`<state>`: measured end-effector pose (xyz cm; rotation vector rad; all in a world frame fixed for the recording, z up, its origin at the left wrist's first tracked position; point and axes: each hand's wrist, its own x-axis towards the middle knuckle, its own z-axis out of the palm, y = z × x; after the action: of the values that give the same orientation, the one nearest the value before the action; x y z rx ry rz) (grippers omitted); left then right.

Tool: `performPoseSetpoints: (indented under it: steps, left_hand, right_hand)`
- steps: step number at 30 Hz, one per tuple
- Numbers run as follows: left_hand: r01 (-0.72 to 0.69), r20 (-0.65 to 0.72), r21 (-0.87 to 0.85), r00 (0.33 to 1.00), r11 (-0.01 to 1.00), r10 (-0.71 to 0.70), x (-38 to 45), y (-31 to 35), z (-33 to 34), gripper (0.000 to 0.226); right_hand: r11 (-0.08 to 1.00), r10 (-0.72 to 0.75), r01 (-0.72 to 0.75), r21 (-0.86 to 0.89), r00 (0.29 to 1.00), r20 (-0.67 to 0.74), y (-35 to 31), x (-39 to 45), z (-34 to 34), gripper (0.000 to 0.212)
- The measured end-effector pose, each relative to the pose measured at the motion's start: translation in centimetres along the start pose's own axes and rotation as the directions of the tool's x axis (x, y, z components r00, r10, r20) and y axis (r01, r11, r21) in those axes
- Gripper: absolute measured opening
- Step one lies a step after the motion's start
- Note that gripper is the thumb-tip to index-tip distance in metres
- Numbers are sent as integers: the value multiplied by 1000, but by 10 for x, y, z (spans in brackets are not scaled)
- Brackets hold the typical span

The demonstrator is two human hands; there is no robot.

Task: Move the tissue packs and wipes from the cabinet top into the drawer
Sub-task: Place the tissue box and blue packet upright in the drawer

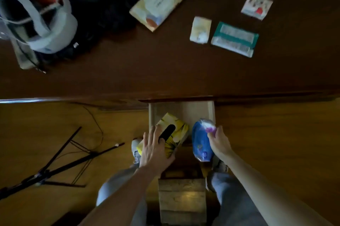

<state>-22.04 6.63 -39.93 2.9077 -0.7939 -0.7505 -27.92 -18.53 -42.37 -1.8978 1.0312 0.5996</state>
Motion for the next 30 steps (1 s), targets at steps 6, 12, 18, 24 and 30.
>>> performPoseSetpoints:
  steps: [6, 12, 18, 24, 30]
  left_hand:
    - [66, -27, 5, 997, 998, -66, 85, -22, 112, 78]
    - [144, -82, 16, 986, 989, -142, 159, -33, 215, 81]
    - [160, -197, -10, 967, 987, -159, 188, -43, 302, 78]
    - [260, -296, -29, 920, 965, -257, 154, -41, 303, 77]
    - [280, -209, -78, 934, 957, -291, 140, -49, 294, 80]
  right_hand:
    - [994, -58, 64, -89, 996, 66, 49, 115, 71, 26]
    - [994, -60, 74, -78, 983, 173, 93, 225, 132, 33]
    - [987, -158, 154, 49, 984, 78, 124, 292, 174, 27]
    - [955, -297, 295, -38, 954, -31, 114, 253, 173, 36]
    - [974, -216, 217, 71, 976, -24, 132, 220, 163, 47]
